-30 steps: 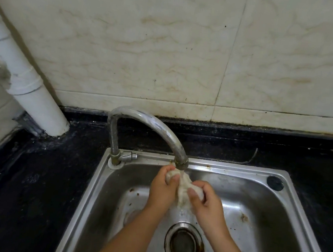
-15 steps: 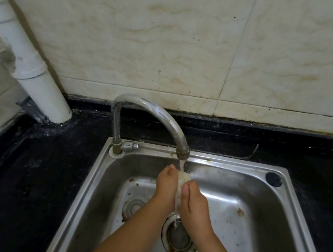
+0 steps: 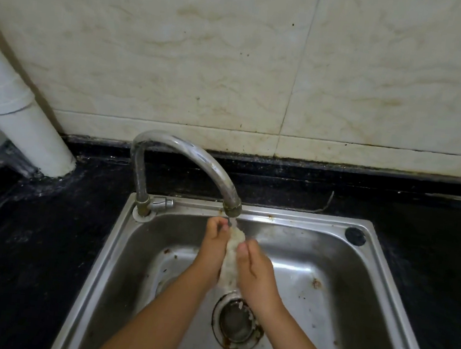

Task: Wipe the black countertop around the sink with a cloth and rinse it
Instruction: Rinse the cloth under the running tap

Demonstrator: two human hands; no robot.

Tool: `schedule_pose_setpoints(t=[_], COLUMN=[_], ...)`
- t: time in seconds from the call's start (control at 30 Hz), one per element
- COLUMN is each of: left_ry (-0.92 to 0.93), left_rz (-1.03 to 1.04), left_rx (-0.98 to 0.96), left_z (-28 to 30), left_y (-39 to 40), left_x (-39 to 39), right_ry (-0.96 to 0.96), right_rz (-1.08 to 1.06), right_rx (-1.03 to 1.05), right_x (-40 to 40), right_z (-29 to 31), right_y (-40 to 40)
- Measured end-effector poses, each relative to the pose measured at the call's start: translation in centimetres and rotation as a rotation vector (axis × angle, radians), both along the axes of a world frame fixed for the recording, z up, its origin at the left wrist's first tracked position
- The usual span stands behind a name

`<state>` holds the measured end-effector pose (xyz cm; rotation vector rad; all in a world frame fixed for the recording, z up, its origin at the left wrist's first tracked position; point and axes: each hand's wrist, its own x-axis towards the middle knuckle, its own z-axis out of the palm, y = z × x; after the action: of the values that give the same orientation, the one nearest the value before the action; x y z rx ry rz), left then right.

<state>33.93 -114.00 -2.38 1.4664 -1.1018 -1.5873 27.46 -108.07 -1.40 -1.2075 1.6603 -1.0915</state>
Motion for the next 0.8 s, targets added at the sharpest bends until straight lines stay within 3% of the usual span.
schedule_pose_setpoints(t=[0.1, 0.27, 0.43, 0.6, 0.8], left_ry=[-0.007, -0.085, -0.102, -0.283, -0.606], left_rz=[-0.011, -0.073, -0.058, -0.118, 0.199], left_rx=[0.014, 0.018, -0.031, -0.093, -0.346], left_z=[0.0, 0.2, 0.2, 0.3, 1.2], left_y=[0.3, 1.2, 1.5, 0.9, -1.4], left_x=[-1.1, -0.4, 2.4, 4.6, 6.7], right_ry=[0.218, 0.321, 0.110, 0.030, -0.327], right_rz=[-0.091, -0.001, -0.037, -0.034, -0.223], right_rx=[0.041, 0.084, 0.035, 0.015, -0.003], right_x=[-0.8, -2.6, -2.6, -2.0, -1.3], right_z=[-0.9, -1.9, -1.9, -1.7, -1.5], right_y=[-1.3, -2.0, -1.3, -1.2, -1.7])
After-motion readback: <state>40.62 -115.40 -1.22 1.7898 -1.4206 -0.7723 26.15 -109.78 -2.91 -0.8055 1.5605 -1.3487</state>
